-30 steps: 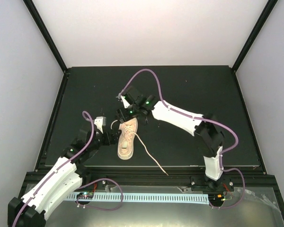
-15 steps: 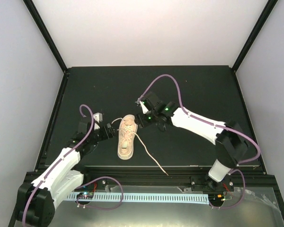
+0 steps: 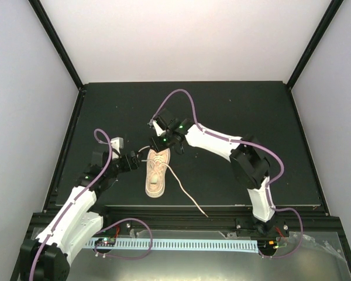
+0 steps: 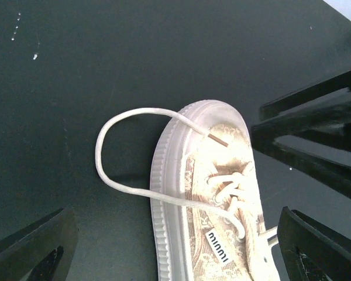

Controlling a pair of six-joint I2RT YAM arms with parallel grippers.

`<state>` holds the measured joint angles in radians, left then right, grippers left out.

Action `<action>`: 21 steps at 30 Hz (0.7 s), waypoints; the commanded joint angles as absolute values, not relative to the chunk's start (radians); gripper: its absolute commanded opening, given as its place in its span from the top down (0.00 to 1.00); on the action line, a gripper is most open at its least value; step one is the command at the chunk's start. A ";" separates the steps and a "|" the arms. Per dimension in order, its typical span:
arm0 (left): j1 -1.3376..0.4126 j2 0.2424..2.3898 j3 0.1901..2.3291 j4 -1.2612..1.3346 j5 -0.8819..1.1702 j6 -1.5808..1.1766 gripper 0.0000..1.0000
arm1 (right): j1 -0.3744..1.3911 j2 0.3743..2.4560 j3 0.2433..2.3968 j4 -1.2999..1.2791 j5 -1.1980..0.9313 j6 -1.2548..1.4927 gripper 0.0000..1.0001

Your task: Tie the shoes

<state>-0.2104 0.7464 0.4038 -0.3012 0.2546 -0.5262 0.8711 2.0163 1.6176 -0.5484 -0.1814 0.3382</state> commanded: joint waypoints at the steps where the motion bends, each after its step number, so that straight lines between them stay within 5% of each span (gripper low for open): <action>1: -0.205 0.760 0.442 -0.322 0.256 -0.488 0.04 | 0.897 2.080 1.688 -0.577 -0.209 0.334 0.58; 11: -0.204 0.801 0.444 -0.313 0.293 -0.482 0.03 | 0.909 2.174 1.745 -0.604 -0.197 0.331 0.75; 21: -0.204 0.789 0.441 -0.326 0.294 -0.476 0.03 | 0.911 2.192 1.765 -0.615 -0.134 0.331 0.73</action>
